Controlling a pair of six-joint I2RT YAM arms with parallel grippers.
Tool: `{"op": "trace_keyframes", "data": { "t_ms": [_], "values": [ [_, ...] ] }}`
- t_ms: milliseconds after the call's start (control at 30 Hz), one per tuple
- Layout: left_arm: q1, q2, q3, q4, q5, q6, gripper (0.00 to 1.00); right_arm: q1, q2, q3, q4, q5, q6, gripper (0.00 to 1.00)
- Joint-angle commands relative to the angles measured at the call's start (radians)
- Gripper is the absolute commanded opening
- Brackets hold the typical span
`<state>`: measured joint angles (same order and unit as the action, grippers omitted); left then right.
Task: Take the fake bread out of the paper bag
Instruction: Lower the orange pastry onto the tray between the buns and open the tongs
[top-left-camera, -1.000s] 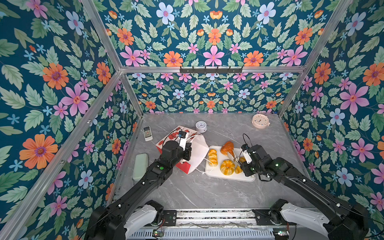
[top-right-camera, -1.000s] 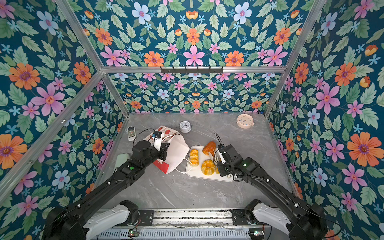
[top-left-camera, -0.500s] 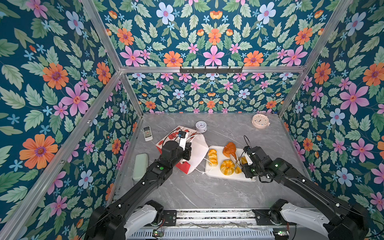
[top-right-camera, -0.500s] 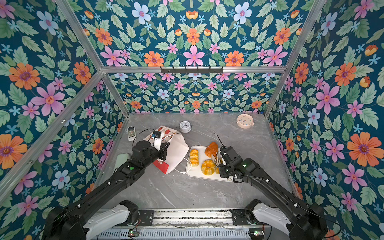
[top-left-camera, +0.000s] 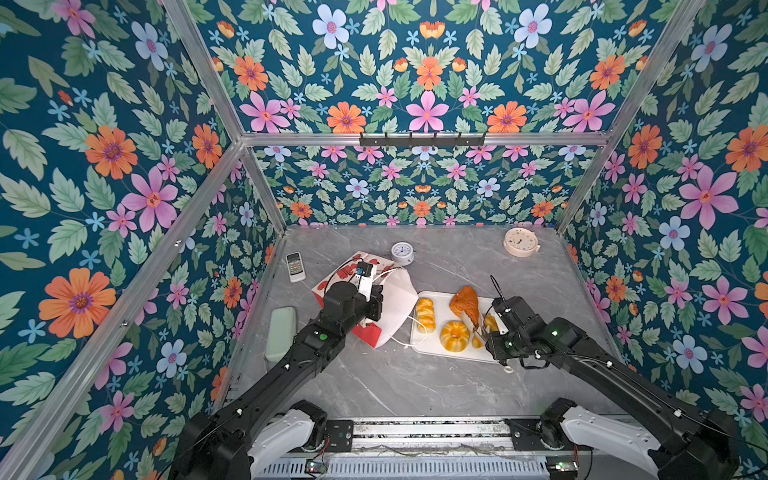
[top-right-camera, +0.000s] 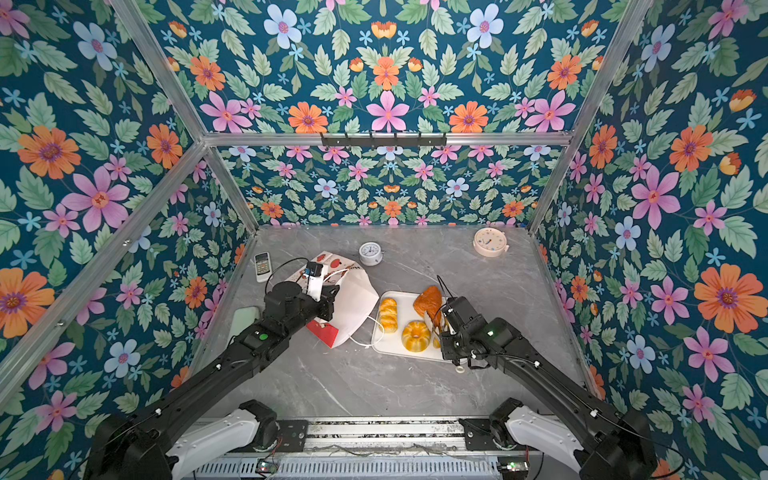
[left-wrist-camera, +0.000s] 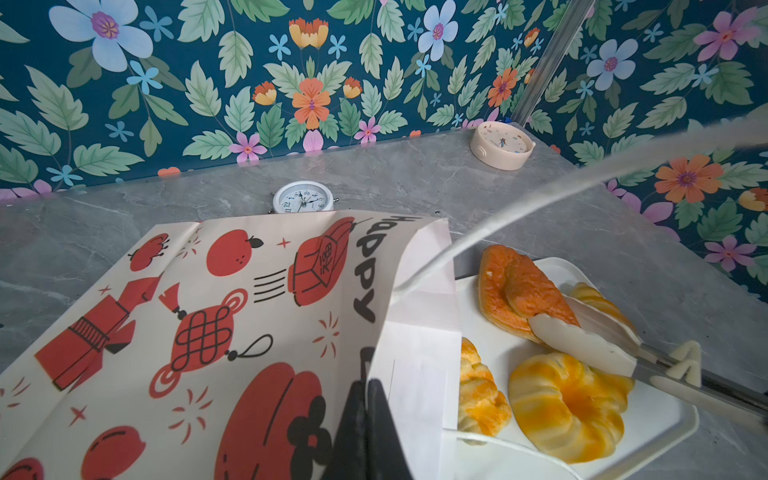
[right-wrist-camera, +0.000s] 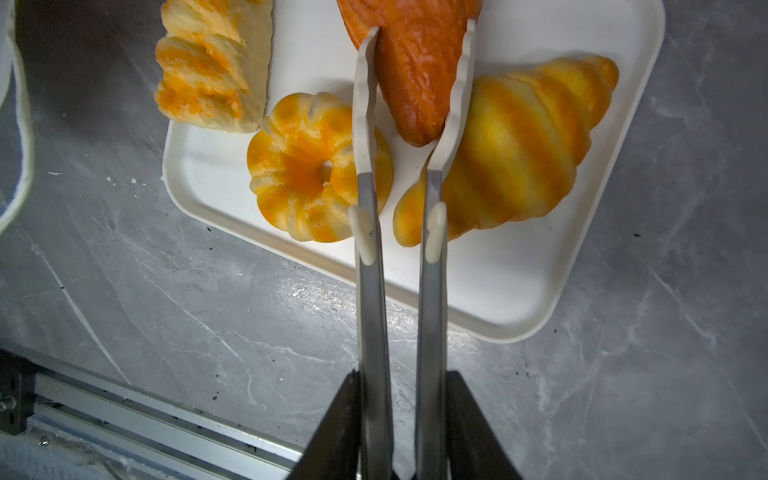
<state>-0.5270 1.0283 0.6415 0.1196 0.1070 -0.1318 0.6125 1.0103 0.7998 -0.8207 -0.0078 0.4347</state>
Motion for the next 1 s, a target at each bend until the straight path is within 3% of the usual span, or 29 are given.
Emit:
{"op": "trace_keyframes", "data": {
  "t_ms": [0,333,567,967],
  "values": [
    [0.001,0.001,0.000,0.026,0.007,-0.012,0.00,0.000,-0.023,0.015,-0.026,0.008,0.021,0.34],
    [0.001,0.010,0.002,0.032,0.008,-0.012,0.00,0.001,-0.066,0.050,-0.021,0.023,0.019,0.35],
    [0.000,0.010,0.000,0.034,0.007,-0.012,0.00,0.001,-0.127,0.074,0.080,0.072,-0.021,0.32],
    [0.001,-0.007,-0.001,0.025,0.003,-0.009,0.00,0.000,0.069,0.129,0.196,0.148,-0.089,0.32]
  ]
}}
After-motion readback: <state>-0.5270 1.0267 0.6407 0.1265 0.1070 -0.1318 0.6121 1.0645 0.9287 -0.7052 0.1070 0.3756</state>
